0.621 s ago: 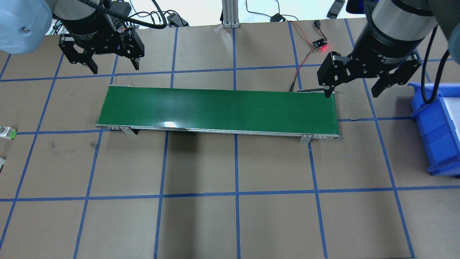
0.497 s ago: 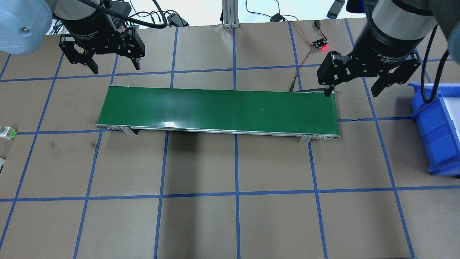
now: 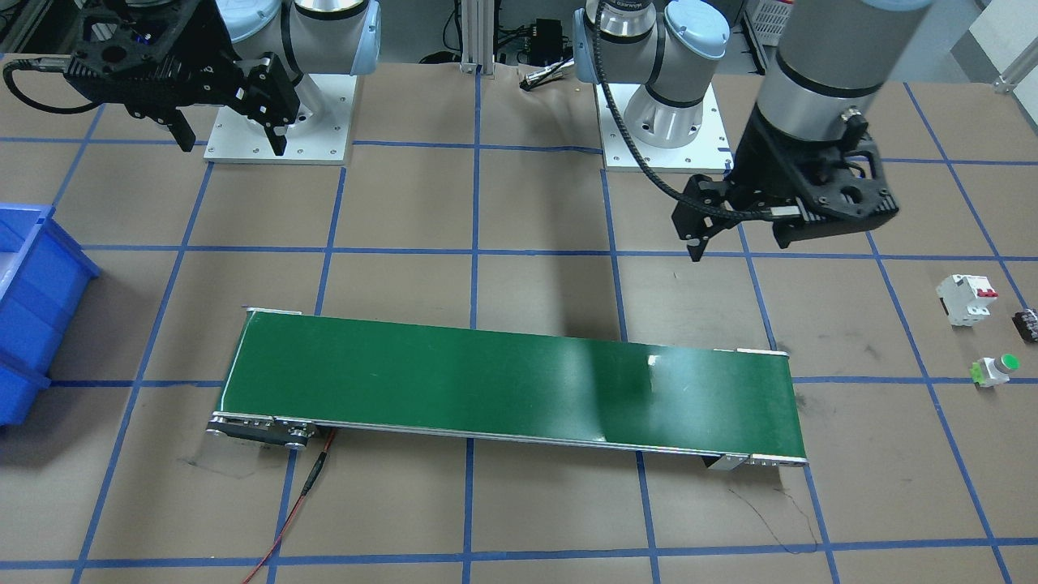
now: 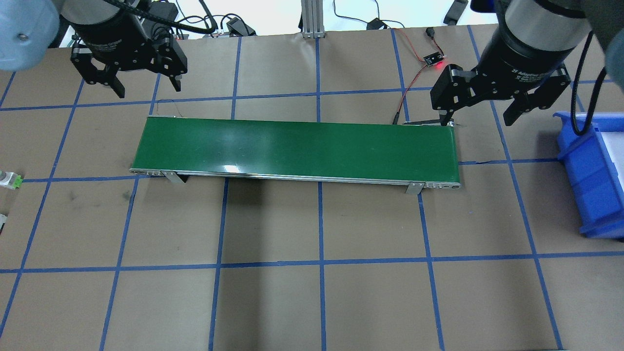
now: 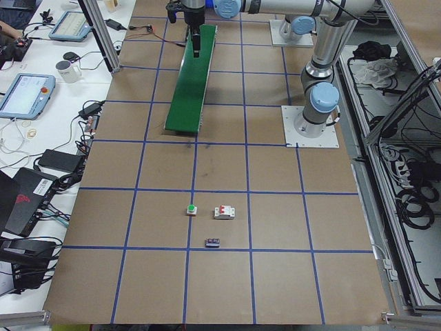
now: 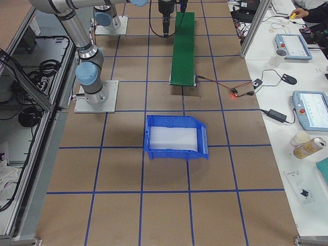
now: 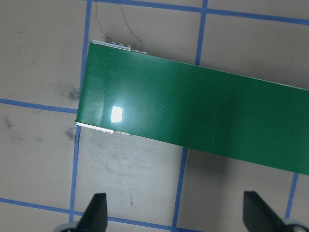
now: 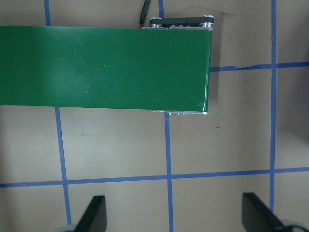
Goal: Move capacitor from left to right
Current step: 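Move the left gripper down toward the capacitor beside the conveyor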
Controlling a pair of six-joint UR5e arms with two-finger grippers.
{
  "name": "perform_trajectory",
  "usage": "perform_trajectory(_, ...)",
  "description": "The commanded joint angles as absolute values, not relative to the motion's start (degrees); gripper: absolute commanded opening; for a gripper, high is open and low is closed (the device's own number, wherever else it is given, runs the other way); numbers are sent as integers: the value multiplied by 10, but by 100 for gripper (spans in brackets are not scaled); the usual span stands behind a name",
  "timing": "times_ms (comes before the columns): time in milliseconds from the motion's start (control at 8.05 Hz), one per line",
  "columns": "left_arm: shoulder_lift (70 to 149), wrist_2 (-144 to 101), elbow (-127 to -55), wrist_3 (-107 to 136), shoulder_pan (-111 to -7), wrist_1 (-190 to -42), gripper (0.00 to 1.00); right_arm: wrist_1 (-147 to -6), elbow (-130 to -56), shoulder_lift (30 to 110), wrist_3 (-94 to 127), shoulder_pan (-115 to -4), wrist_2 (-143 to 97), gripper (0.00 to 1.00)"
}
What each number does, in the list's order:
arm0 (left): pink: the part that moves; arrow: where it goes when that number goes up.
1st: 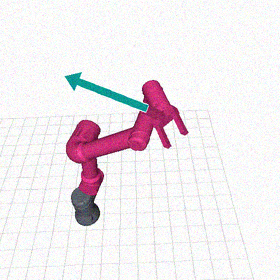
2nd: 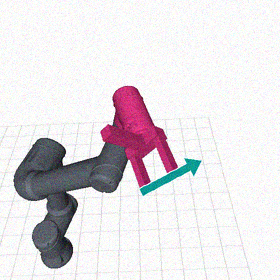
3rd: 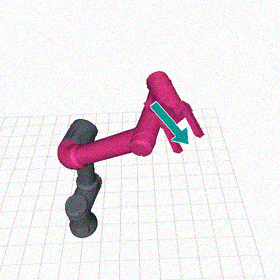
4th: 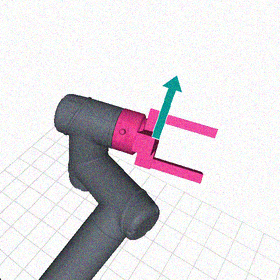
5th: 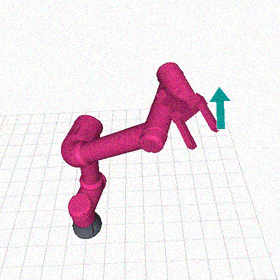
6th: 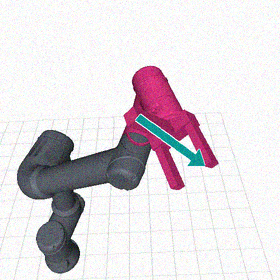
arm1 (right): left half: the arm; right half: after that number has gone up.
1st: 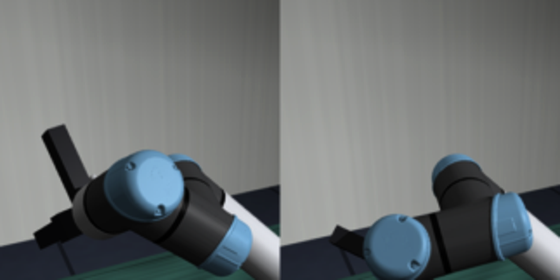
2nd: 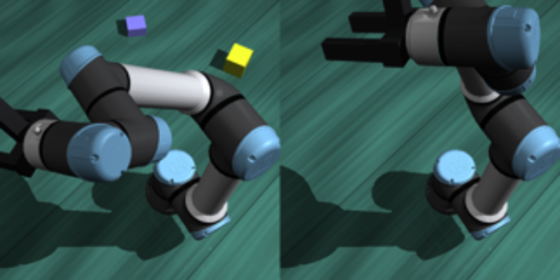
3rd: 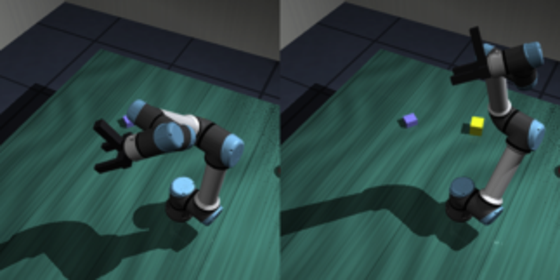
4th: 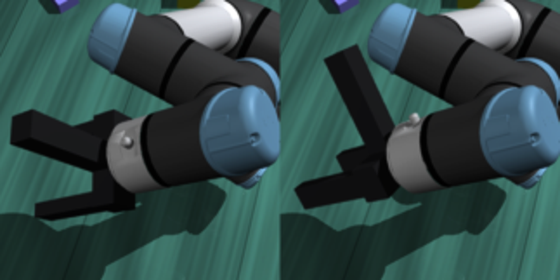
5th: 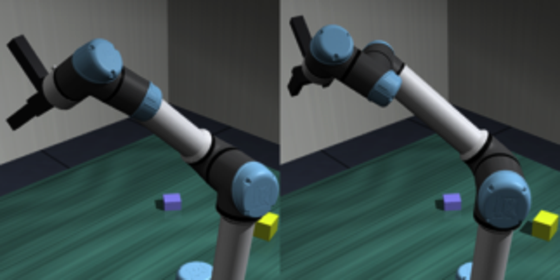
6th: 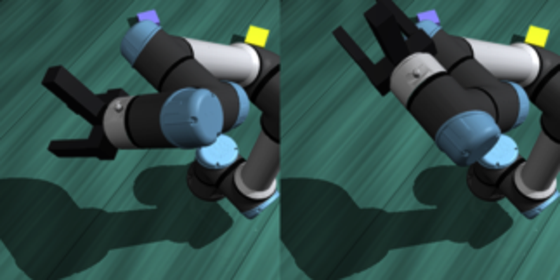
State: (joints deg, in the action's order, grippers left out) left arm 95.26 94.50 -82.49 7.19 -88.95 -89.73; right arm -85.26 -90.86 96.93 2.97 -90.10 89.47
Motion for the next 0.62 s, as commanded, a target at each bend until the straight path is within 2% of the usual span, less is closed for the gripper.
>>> perform_trajectory(0,965,947,-820,-54,-757,-901,100,-853,-909,969,30,-902,896,100)
perform_trajectory(497,991,948,-819,-266,-562,-881,100,-849,-908,969,30,-902,895,100)
